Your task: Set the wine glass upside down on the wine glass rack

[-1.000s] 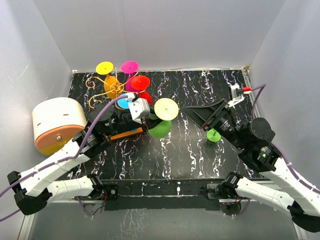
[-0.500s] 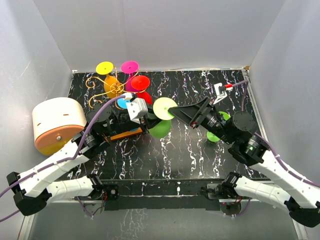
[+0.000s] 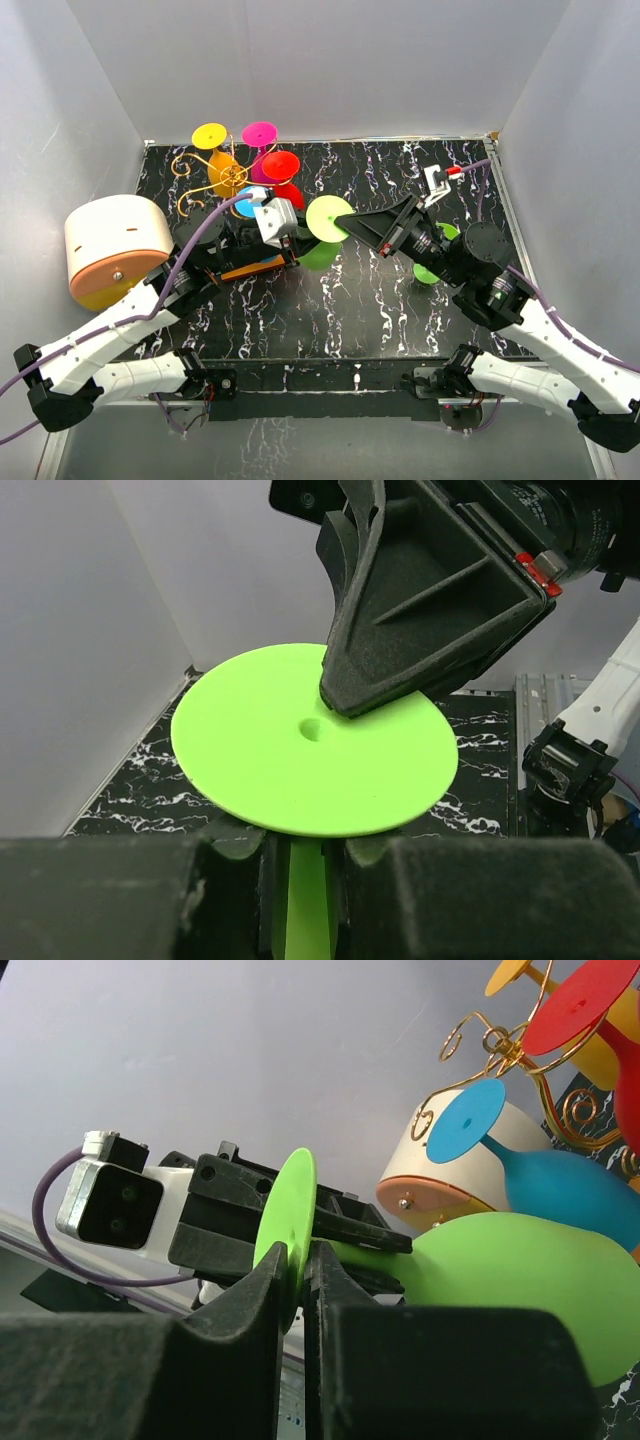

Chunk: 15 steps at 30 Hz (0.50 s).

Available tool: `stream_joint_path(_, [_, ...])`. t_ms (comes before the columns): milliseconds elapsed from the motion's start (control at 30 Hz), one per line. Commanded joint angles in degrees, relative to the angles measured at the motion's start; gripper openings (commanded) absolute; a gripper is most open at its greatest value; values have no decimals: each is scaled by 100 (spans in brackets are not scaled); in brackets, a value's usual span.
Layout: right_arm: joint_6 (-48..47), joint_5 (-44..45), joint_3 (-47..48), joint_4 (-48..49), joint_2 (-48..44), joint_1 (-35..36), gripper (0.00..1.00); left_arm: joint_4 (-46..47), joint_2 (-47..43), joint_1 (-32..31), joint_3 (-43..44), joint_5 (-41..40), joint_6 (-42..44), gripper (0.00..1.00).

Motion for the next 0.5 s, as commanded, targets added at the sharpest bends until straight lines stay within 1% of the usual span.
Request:
stream_joint_path(0, [-100,204,2,160,-116,19,0,113,-173,-31,-21,-23,-116,7])
stream_joint_path(33, [-98,221,2,147,-115,19,0,79,-198,-27,-42,-90,-180,13])
stream_joint_path(67, [-95,246,10,158,-123,14,0,21,-215,-27,-47,-168,-270,21])
stream_joint_path(100, [-101,264,19,171,-128,18,0,-63,-223,-25,-36,-268,-403,32])
stream_joint_path(200, [-205,477,20,224,-224,13,0,-417,-193,-29,83,-490,-908,59])
stream_joint_path(267, [-306,712,20,225,-361,14,0,-582,-180,-30,157,-480,-1374,63])
stream_joint_path(367, [-463,1027,28,152,-513,19,0,-590,-183,-30,207,-674,-2354,65])
stream_joint_path(433, [-503,1204,44,24,-580,16,0,-575,-188,-28,288,-952,-3462,65])
stream_joint_path(467, [-507,1261,55,-38,-609,18,0,-595,-187,-24,330,-1053,-3874,65])
